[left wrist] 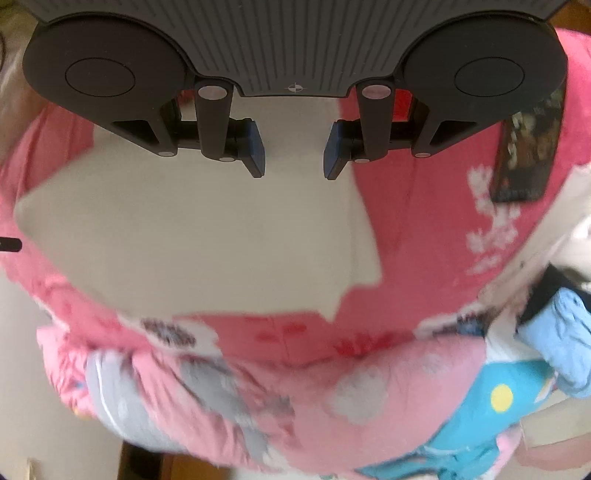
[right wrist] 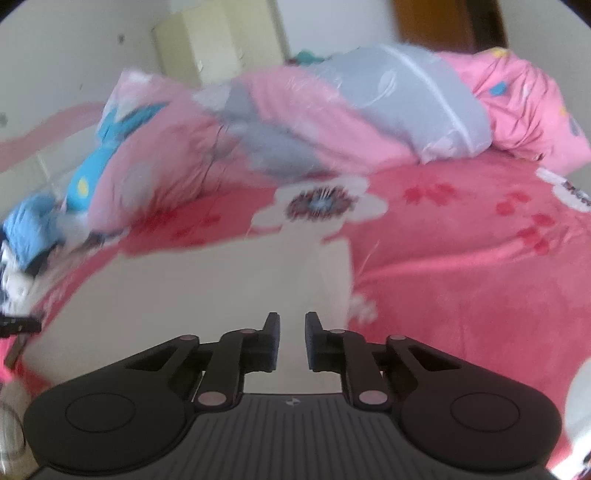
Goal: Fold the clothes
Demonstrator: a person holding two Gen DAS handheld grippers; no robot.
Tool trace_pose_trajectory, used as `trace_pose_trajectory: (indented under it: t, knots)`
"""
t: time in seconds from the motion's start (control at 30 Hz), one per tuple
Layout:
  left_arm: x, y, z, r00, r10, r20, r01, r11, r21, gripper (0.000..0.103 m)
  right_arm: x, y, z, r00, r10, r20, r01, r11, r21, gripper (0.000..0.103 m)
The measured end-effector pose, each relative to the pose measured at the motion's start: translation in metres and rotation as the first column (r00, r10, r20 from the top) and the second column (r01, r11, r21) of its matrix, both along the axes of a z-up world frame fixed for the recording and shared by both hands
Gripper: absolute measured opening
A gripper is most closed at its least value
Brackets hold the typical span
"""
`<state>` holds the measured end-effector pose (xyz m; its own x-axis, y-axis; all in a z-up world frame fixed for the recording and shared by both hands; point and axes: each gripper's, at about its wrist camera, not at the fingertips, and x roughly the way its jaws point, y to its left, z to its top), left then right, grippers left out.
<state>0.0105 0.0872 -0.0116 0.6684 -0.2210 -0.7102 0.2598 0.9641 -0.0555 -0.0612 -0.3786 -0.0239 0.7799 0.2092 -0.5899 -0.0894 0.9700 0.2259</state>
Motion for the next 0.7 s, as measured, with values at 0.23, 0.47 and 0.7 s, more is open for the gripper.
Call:
trace_pose_trajectory:
  t: [0.23, 0.47, 0.7]
  knots:
    - [-0.002, 0.004, -0.021, 1.0, 0.008, -0.002, -0.008, 1.0, 0.019, 0.035, 0.006, -0.002, -0.051, 0.994, -0.026, -0.104, 0.025, 1.0, -0.004, 0.01]
    - [-0.017, 0.012, -0.003, 0.999, 0.015, 0.039, -0.016, 0.999, 0.028, 0.034, -0.012, 0.012, -0.014, 0.998, -0.035, -0.058, 0.033, 0.999, -0.033, 0.011]
    - [-0.025, 0.018, -0.011, 0.999, 0.037, 0.017, -0.037, 0.999, 0.033, 0.035, -0.004, 0.082, 0.007, 0.981, 0.188, 0.036, -0.19, 0.981, 0.042, 0.01]
